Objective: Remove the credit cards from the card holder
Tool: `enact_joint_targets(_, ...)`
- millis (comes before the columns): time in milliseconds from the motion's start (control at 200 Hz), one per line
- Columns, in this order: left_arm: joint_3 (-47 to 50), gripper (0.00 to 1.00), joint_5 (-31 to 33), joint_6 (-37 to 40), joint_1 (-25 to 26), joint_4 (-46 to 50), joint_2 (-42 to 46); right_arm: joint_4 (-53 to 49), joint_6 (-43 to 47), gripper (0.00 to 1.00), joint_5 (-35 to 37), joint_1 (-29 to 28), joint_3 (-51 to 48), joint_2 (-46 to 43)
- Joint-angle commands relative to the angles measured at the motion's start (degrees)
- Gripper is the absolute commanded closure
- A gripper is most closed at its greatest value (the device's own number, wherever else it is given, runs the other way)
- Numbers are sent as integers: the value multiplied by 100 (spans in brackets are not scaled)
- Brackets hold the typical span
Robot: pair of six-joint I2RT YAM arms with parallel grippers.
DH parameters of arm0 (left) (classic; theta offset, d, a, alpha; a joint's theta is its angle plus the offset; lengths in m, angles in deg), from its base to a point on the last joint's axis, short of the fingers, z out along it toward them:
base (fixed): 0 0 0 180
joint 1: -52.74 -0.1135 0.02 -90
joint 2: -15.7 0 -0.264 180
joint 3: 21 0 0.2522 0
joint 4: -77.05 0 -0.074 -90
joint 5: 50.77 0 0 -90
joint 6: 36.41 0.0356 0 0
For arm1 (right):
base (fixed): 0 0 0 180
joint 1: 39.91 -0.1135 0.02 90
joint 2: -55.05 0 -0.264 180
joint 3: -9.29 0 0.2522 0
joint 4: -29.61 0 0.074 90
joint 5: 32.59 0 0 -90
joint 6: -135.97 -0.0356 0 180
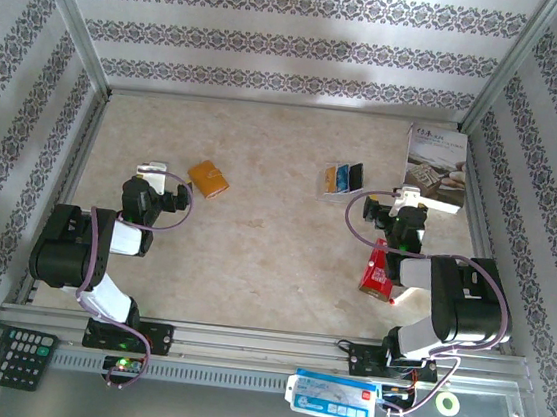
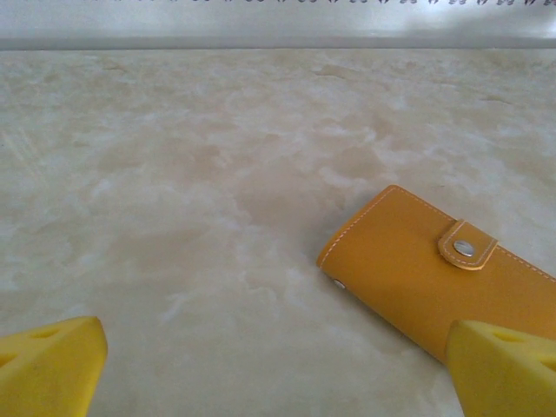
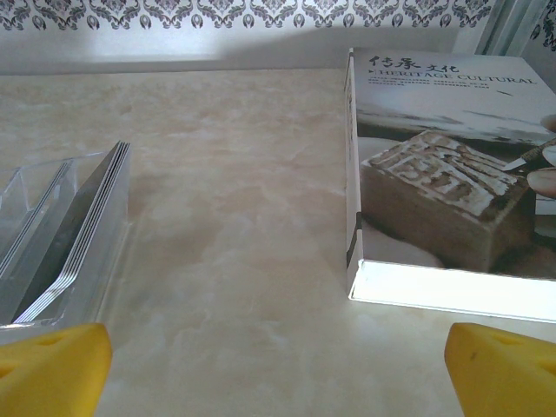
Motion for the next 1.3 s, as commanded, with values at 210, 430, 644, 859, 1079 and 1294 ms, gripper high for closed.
enact_joint_targets(210, -87, 0, 138, -75, 55, 25, 2, 187, 30, 2, 46, 50, 113, 61)
enact_joint_targets(430, 107, 0, -91, 4, 54, -157, 232, -540, 327, 2, -107, -118, 166, -720)
enact_joint_targets(644, -470, 0, 507, -242, 60, 1809, 1362, -3344, -769, 2, 460, -166, 1028, -2001)
enact_joint_targets(859, -1482, 0, 795, -1894, 63, 4167, 2008, -4992, -2289, 2, -1208, -179, 2001, -1999)
enact_joint_targets(1079, -2135, 0, -486, -2684, 57, 4898, 1478, -5567, -3050, 2, -2114, -368, 2691, -1425)
enact_joint_targets(1294, -2920, 1, -1045, -3044, 63, 5731, 486, -5633, -3432, 2, -2103, -658, 2967, -1092)
